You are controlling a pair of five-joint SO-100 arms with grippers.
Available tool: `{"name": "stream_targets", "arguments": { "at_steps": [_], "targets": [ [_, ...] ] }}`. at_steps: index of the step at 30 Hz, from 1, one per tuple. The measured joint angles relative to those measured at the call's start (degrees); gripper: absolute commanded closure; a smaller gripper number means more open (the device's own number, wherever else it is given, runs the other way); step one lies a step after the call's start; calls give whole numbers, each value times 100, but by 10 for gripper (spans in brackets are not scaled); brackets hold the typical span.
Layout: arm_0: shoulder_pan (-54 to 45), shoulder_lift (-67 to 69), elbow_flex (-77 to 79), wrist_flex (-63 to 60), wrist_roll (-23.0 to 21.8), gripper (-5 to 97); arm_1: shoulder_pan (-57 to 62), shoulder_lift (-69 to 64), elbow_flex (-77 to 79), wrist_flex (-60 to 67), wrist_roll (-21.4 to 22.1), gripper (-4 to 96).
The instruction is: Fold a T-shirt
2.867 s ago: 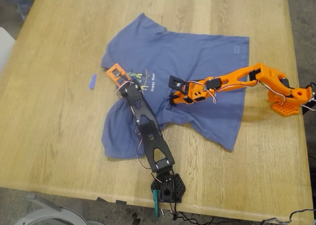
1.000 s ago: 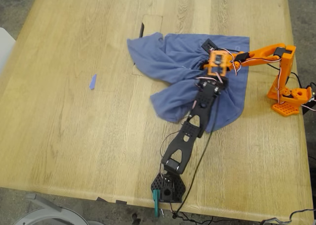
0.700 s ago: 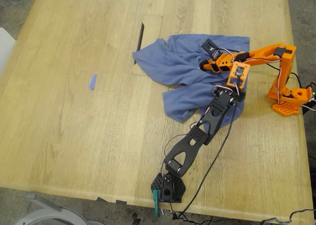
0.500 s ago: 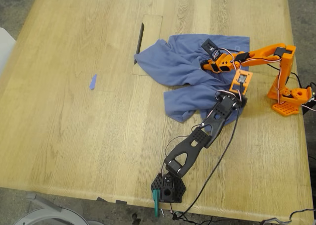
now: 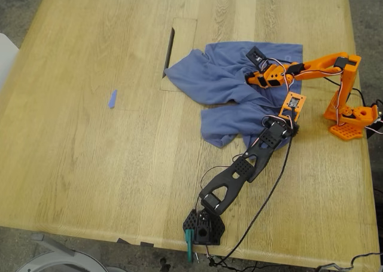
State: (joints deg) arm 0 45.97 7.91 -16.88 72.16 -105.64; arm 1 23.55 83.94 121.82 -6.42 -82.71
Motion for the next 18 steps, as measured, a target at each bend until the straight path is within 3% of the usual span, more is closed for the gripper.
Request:
{"name": "stream_targets", "arguments": {
  "at_steps": [3, 14, 18],
  "targets": [
    [158, 0, 0, -9, 158, 478, 18, 62, 70, -9, 0, 912],
    [316, -35, 0, 299, 747, 181, 79, 193, 185, 0, 0, 912],
    [299, -44, 0, 308, 905, 154, 105, 211, 229, 0, 0, 912]
  ]
}}
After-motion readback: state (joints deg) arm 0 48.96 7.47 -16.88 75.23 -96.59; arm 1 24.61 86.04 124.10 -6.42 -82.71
